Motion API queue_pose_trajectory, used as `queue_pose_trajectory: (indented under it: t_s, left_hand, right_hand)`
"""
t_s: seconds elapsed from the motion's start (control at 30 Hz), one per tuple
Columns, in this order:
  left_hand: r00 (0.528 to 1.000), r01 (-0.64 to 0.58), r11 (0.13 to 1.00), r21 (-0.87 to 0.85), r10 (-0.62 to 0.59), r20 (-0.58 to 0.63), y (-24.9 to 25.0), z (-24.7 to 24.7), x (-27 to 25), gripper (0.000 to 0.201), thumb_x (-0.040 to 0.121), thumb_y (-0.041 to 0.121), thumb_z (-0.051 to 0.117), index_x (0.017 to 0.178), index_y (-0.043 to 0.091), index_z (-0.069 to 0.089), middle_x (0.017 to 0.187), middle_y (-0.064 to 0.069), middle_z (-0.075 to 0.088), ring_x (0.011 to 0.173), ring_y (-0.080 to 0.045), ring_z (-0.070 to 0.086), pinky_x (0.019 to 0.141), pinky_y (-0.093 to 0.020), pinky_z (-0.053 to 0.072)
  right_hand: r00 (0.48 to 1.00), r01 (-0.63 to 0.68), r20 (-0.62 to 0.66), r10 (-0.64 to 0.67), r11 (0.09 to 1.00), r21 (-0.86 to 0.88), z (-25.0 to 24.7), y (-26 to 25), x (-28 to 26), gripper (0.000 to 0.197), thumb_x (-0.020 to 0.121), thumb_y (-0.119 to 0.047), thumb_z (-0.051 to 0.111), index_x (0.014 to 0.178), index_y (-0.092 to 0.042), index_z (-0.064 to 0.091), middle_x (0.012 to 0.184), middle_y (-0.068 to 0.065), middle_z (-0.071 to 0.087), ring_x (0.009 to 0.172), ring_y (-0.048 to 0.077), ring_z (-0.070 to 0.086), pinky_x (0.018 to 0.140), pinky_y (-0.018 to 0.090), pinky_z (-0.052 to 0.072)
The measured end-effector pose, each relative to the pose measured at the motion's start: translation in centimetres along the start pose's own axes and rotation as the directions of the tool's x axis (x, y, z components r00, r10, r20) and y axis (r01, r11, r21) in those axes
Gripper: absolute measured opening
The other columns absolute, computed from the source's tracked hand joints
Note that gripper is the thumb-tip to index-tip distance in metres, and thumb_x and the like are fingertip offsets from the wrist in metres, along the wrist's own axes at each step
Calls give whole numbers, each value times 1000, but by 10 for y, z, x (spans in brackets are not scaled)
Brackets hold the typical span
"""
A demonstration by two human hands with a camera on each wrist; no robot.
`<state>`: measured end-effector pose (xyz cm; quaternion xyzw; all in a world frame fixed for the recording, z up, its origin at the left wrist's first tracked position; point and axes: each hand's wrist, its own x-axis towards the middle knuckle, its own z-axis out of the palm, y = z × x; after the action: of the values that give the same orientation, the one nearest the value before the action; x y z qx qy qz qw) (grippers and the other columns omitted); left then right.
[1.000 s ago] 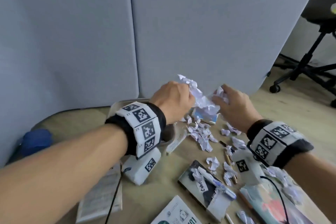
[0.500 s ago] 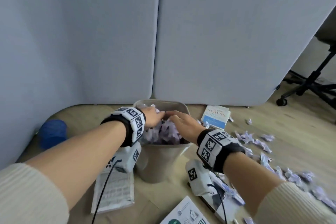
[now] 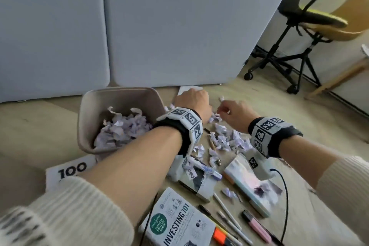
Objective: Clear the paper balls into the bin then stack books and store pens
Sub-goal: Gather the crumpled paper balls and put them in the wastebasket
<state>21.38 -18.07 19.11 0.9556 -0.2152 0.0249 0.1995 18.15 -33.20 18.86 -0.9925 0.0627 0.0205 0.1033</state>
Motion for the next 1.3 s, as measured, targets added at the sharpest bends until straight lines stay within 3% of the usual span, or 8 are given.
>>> queue_pose_trajectory:
  t_s: [0.13,0.33,0.47,0.63,0.77,0.93,1.07,1.3]
  left_hand:
    - [983,-81,996,26,75,167,40,61,10,24,93,25,53,108,11,64,114,-13,64,106,-31,62,77,-35,48]
    - [899,59,970,235,-154,411,16,179,8,51,91,50,50,120,8,55,122,-15,60,111,-31,57,88,-38,47]
    - [843,245,933,262,-339,418,-7,231,-32,68,90,60,47,130,7,36,128,-21,45,112,-36,53,89,-39,44]
    - [892,229,949,215,-293,344,-12,245,-68,27,95,16,49,119,5,43,119,-19,43,101,-38,56,78,-42,47]
    - [890,275,943,187,-323,322,-18,244,-68,26,94,3,38,120,-1,41,120,-21,47,103,-39,55,80,-40,43]
    - [945,211,969,126,-235,225,-5,240,-69,17,92,8,42,103,1,54,104,-18,62,91,-35,59,64,-34,32]
    - [937,274,960,63,-281,207,3,249,-79,40,93,33,38,79,4,61,88,-18,68,76,-33,61,61,-32,35]
    - [930,206,951,229,-263,256,25,271,-89,60,87,65,45,107,9,50,106,-10,51,81,-23,62,56,-31,37]
  right_hand:
    - [926,38,361,112,922,-384,28,60,-34,27,93,-20,49,116,-17,62,118,7,63,109,27,60,88,33,50]
    - [849,113,526,55,953,-281,105,124,-87,31,98,-33,44,122,-17,55,112,7,63,102,28,62,83,35,51]
    - [872,22,485,68,984,-178,181,157,-103,36,95,-26,48,129,-17,42,116,11,55,100,33,62,76,40,52]
    - [921,-28,387,45,998,-49,223,150,-121,28,98,-32,46,115,-10,48,115,13,47,91,34,61,68,39,42]
    - [955,-49,297,20,995,89,222,155,-119,23,97,-20,48,117,-9,47,107,11,54,89,32,59,74,40,45]
    - [975,-222,75,210,947,231,203,191,-122,15,90,1,44,100,-9,43,90,11,59,78,31,58,65,37,43]
    - [976,-219,42,215,968,120,206,204,-136,21,91,-17,34,109,-23,44,87,7,65,69,28,57,54,33,39]
    - [976,-67,178,127,949,-309,225,184,-148,29,99,-39,25,107,-17,43,67,-2,55,58,24,61,42,27,30]
